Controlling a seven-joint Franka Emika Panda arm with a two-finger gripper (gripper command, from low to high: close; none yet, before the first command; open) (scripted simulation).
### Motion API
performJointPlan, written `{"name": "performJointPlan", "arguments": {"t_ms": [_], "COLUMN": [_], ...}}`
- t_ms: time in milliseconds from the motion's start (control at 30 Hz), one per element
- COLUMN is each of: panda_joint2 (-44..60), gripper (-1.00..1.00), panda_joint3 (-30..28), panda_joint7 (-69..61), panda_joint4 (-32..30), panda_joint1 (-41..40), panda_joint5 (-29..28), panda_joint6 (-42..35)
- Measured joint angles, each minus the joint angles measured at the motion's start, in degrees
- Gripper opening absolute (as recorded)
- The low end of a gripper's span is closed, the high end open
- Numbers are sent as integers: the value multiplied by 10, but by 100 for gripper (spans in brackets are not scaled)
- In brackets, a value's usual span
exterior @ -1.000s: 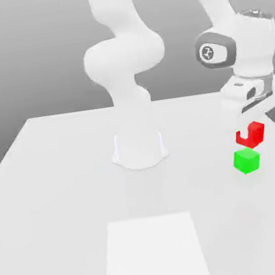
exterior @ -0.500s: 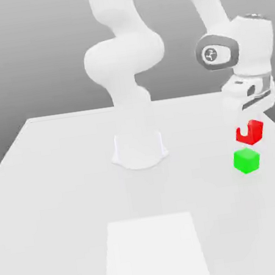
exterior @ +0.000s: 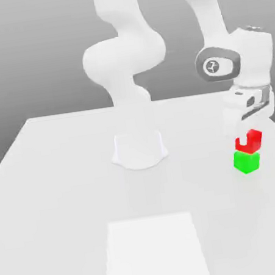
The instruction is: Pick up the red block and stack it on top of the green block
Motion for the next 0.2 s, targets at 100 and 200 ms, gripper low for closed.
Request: {"name": "performJointPlan", "arguments": {"t_ms": [100,200], "panda_joint2": [15,29], "gripper": [-100,-100], "panda_joint3": [0,-2], "panda_joint7": [13,24], "panda_joint4": [0,0], "panda_joint1": [-6,-8], "panda_joint5": [-18,-33], "panda_joint6": [12,23]}}
